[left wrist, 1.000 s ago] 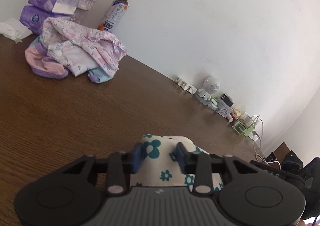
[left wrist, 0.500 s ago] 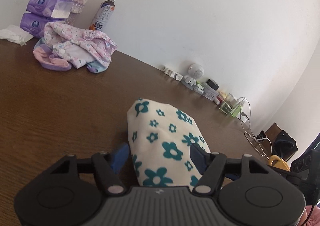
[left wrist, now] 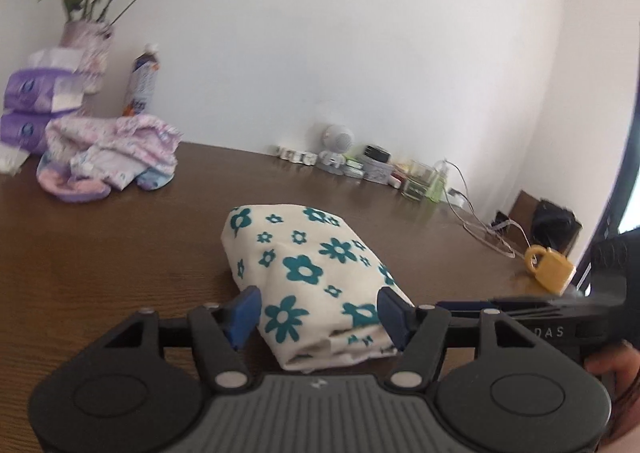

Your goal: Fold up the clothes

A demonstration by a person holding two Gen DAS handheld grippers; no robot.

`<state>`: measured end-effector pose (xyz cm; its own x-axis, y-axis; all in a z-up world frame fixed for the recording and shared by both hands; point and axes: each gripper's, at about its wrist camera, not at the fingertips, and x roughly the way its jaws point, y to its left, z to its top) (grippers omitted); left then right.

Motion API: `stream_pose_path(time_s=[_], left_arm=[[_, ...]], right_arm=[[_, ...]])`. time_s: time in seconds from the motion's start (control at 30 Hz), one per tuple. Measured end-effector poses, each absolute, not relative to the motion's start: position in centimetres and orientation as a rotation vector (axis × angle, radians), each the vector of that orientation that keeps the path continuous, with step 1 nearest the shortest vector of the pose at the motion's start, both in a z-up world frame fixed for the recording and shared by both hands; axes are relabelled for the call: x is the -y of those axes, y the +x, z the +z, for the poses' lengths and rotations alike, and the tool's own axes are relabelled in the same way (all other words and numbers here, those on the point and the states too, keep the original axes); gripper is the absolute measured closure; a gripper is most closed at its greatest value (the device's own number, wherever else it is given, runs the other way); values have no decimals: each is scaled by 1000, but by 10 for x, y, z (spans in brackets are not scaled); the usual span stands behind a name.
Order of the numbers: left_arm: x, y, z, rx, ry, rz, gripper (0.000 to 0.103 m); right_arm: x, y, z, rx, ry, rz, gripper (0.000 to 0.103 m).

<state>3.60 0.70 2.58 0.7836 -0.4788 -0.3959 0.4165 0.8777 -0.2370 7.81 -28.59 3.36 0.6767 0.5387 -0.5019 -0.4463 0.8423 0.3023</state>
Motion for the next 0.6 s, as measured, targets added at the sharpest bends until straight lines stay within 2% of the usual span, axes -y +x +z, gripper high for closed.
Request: stream_pose_path(time_s=[0.1, 0.17, 0.3, 0.33, 0.37, 0.47, 0.6], left_arm=[[9, 28, 23, -462, 20, -467, 46], [15, 29, 19, -474, 62, -440, 61], [13, 35, 14, -490, 45, -411, 73], [13, 36, 13, -490, 39, -407, 78], [12, 36, 13, -491, 33, -400, 81], [10, 38, 12, -497, -7, -380, 85], [9, 38, 11, -500, -37, -355, 89]], right_arm=[[277, 69, 30, -633, 54, 551, 55], [272, 70, 26, -642, 40, 544, 55], [267, 75, 19, -652, 34, 521, 56], [266, 77, 17, -655, 41, 520, 58], [266, 78, 15, -658, 47, 519, 64], [263, 79, 13, -662, 76, 532, 80], [256, 78, 11, -658, 74, 531, 87]])
